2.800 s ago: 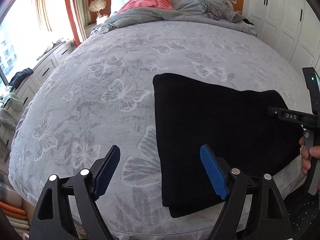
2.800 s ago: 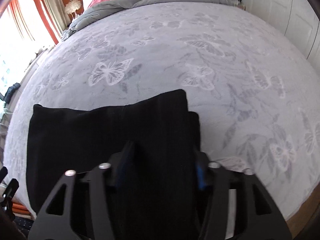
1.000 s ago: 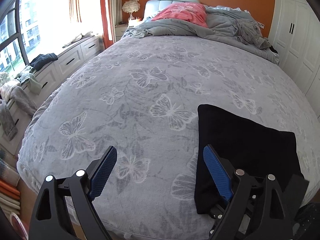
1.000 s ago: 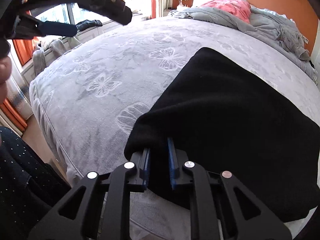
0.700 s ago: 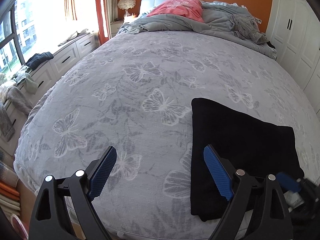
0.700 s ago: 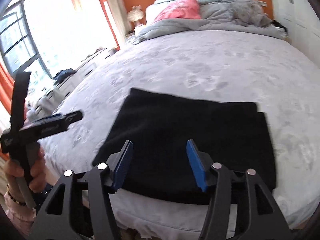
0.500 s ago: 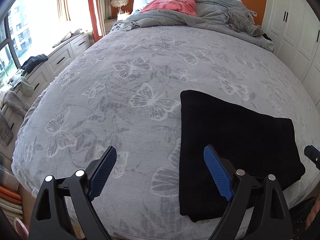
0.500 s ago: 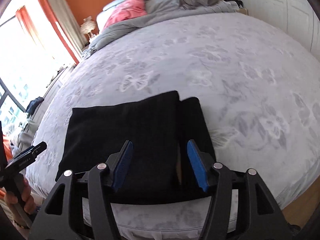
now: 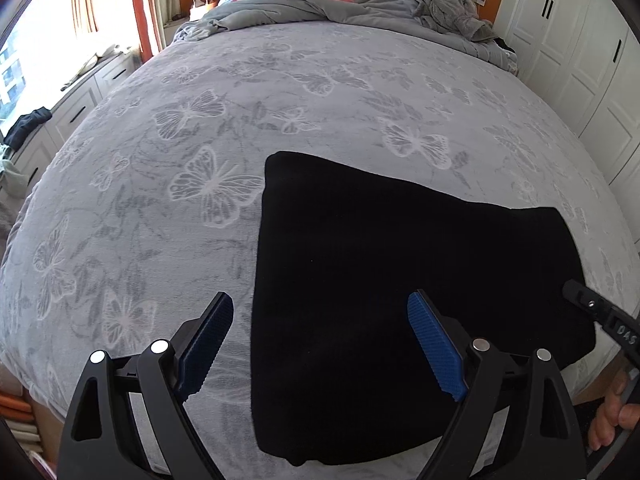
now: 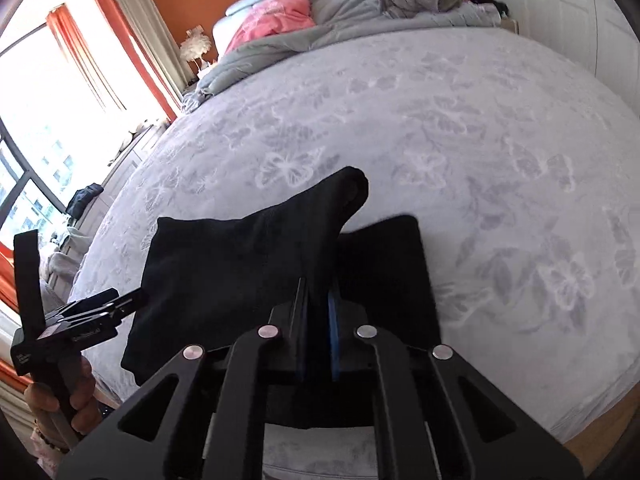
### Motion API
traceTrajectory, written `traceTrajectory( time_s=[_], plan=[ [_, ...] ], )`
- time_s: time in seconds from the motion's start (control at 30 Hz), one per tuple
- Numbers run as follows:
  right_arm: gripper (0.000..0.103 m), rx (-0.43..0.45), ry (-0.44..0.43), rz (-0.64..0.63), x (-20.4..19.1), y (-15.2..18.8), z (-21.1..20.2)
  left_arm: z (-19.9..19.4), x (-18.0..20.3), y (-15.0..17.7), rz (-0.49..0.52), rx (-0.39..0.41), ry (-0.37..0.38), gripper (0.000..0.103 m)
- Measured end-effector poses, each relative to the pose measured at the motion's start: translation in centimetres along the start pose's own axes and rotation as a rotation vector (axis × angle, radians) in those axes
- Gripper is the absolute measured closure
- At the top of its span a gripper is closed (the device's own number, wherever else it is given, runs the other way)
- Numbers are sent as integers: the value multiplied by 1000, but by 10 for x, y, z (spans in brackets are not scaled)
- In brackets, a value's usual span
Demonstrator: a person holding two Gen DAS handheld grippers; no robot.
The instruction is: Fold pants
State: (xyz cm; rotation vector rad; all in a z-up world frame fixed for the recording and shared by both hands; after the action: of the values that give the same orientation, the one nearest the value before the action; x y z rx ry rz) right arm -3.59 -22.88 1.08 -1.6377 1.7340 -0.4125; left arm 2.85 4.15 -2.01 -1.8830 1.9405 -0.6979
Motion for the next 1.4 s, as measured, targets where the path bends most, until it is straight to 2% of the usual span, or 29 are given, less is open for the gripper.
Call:
traceTrajectory(
  time_s=[0.07, 0.13, 0.17, 0.23, 0.27, 0.33, 0.43, 0.53, 0.63, 0.7, 0.8, 0.87, 0.93, 0.97, 1.03, 1.13, 1.17, 1.23, 1.4],
  plan=[
    [95, 21, 87, -38, 4, -1, -3, 3, 4, 1, 4, -9, 10, 17],
    [92, -39, 182, -45, 20, 12, 24, 6, 8, 2, 10, -19, 12, 17],
    [83, -91, 221, -59, 27, 21, 41, 8, 9, 3, 18, -23, 14, 17],
    [79, -61, 249, -59, 29, 29, 44, 10, 12, 4, 30, -26, 3, 17],
    [79, -53, 245, -60, 25, 25, 36, 10, 12, 4, 35, -27, 2, 17],
    [79, 16, 214, -40, 14, 15, 14, 10, 12, 5, 35, -27, -5, 17],
    [79, 70, 152, -87, -9, 1, -3, 10, 9, 5, 22, -29, -1, 17],
    [80, 13, 108, -111, -15, -5, 22, 9, 8, 4, 17, -24, -3, 17],
    [88, -127, 202, -89, 12, 2, 78, 9, 8, 4, 17, -25, -3, 17],
    [87, -105, 147, 8, 20, -2, 71, 8, 8, 4, 20, -23, -6, 17],
    [85, -46, 87, 24, 7, -15, 48, 7, 6, 6, 27, -13, -27, 17],
    [85, -50, 103, -21, 0, -19, 54, 8, 4, 7, 33, -16, -34, 17],
    [86, -121, 192, -72, 7, -13, 82, 10, 4, 7, 32, -26, -26, 17],
    [86, -138, 197, -71, 12, -8, 91, 11, 4, 8, 30, -29, -25, 17],
    [85, -109, 174, -44, 13, -9, 79, 11, 5, 8, 33, -35, -21, 17],
    [78, -64, 134, 13, 12, -11, 46, 11, 4, 10, 38, -33, -25, 17],
    [70, -59, 106, 25, 14, -9, 34, 11, 2, 10, 32, -40, -14, 17],
    [63, -61, 92, 41, 20, -1, 18, 14, -6, 12, -9, -79, 53, 17],
    [60, -132, 22, 150, 42, 40, 1, 27, -27, 26, -164, -200, 222, 17]
  ],
)
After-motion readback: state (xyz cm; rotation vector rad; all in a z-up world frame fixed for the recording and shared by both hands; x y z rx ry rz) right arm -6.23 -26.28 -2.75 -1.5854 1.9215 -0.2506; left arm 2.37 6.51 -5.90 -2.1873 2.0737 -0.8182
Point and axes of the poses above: each gripper's, at about its wrist camera, not at the fingertips, and z roughly the way its jaws point, x to its right, y to its underside, the point moved 2 cm from there along z, roughly the way its jaws point, and after that the axes turned 3 degrees about x, right-handed, at the moved point
